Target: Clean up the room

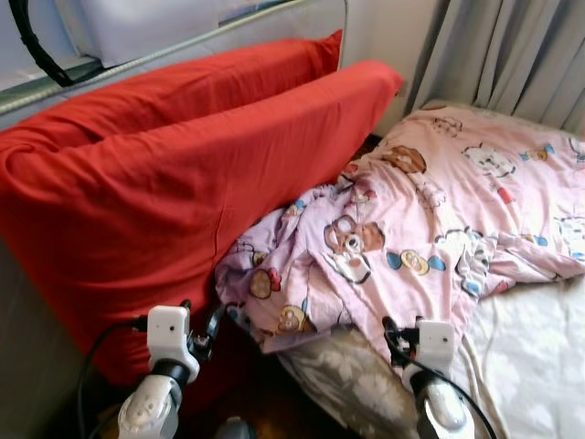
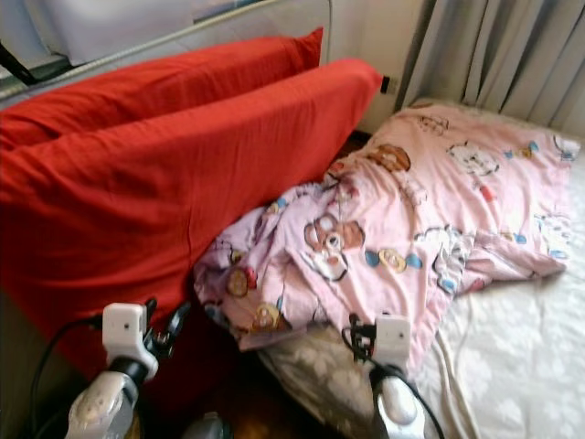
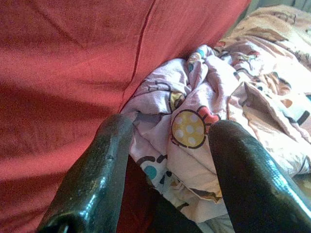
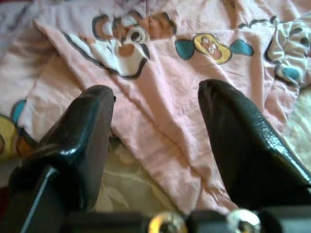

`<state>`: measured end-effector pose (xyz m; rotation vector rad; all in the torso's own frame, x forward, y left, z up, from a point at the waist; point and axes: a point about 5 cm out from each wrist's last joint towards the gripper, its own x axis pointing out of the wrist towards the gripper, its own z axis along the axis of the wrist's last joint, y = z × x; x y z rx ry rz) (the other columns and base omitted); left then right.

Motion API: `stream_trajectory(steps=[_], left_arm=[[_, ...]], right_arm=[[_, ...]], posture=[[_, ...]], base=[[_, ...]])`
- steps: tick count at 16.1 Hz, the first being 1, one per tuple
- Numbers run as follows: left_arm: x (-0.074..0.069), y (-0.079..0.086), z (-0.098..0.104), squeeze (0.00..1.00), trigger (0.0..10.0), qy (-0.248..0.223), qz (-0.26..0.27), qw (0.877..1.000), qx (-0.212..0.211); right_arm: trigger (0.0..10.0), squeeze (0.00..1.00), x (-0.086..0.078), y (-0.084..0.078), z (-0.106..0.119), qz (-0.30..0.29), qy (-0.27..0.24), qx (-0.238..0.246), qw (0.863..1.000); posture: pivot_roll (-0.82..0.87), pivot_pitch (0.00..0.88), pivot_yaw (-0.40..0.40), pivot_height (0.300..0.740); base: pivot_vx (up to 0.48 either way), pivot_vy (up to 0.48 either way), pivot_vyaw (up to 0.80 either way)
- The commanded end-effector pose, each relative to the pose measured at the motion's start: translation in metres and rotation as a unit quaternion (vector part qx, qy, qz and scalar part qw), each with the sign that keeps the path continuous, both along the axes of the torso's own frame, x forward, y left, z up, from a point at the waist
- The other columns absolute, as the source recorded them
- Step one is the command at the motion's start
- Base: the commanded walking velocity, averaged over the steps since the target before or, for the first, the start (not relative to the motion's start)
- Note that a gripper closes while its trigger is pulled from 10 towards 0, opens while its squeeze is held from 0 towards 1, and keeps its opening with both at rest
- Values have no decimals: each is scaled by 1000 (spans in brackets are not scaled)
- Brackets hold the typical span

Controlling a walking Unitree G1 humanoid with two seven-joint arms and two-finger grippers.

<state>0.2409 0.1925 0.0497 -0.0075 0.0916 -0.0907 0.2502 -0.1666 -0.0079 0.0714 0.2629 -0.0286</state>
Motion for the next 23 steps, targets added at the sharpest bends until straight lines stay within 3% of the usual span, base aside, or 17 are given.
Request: stream_trajectory(steps=[1,10,14,23], left_arm=[[1,-2,1,0,10000,2,-3,1000,-1],[-1,-2,1,0,10000,3,-4,1000,-3],[-2,-1,1,0,10000,4,-7,1000,-3],[-2,-1,1,0,10000,4,-7,1000,-3]], right_arm=[[10000,0,-2,-6,-3,-16,9,2,1000],[10000,0,-4,-15,-7,-50,24,2,998],[10000,0,-7,-22,-20,-83,82,20,993],[10000,0,-7,-22,-20,-83,82,20,993]], posture=[[4,63,24,645],[9,66,28,645],[9,65,35,645],[9,65,35,645]], base=[[326,0,0],[314,0,0],[0,0,0],[0,0,0]])
